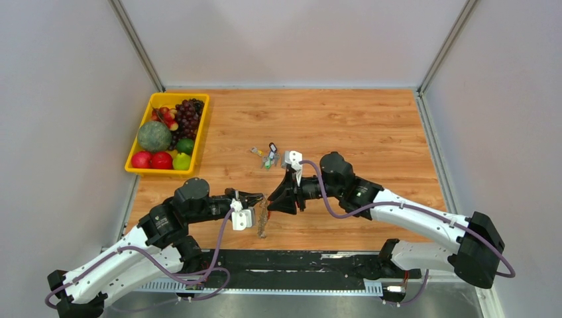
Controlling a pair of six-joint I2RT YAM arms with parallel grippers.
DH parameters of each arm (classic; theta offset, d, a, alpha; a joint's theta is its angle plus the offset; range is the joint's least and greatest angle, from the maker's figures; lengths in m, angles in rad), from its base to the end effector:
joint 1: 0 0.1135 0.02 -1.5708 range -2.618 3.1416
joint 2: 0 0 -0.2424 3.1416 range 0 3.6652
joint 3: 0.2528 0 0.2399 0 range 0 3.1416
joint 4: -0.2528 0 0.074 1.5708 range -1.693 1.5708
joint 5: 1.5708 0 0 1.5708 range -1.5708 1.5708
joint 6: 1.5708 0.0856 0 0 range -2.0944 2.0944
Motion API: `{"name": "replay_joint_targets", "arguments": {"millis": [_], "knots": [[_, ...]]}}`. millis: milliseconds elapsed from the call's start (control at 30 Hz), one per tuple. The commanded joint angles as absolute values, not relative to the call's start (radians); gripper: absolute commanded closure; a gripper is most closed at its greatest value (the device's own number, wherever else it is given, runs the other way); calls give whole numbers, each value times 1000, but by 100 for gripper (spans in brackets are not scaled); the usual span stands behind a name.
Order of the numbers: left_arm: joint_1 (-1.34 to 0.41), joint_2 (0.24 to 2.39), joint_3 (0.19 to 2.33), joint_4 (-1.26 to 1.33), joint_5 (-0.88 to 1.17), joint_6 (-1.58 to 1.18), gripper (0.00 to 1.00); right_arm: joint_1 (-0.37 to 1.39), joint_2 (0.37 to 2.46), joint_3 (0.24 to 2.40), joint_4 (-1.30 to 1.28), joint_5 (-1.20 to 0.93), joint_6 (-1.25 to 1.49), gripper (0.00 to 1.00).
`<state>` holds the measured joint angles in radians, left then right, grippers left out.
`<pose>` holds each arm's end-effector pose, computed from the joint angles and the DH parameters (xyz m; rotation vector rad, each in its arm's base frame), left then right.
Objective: Remove the keys from the keyring
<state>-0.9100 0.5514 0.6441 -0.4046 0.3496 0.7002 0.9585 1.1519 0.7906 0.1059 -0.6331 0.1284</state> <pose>0.0911 -0.1650 0.2743 1.5187 1.1255 -0.4723 0.1300 0.2732 0.2728 -1.2249 1.5690 1.3118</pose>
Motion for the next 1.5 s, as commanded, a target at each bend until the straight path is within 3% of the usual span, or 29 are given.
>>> {"name": "replay_joint_targets", "arguments": {"millis": [0, 667, 767, 933, 1233, 1467], "knots": [[-911, 544, 655, -380, 369, 708, 100, 974, 1176, 848, 127, -656, 95, 63], [-911, 543, 655, -380, 366, 709, 100, 989, 1228, 864, 138, -653, 105, 69], [-911, 542, 655, -380, 365, 709, 100, 990, 1229, 862, 139, -655, 111, 76], [-911, 543, 655, -379, 363, 709, 100, 989, 1219, 858, 138, -643, 120, 100], [-911, 542, 655, -380, 363, 709, 100, 962, 1112, 802, 195, -590, 223, 100], [-911, 544, 656, -382, 361, 710, 100, 910, 1015, 659, 456, -563, 468, 100]]}}
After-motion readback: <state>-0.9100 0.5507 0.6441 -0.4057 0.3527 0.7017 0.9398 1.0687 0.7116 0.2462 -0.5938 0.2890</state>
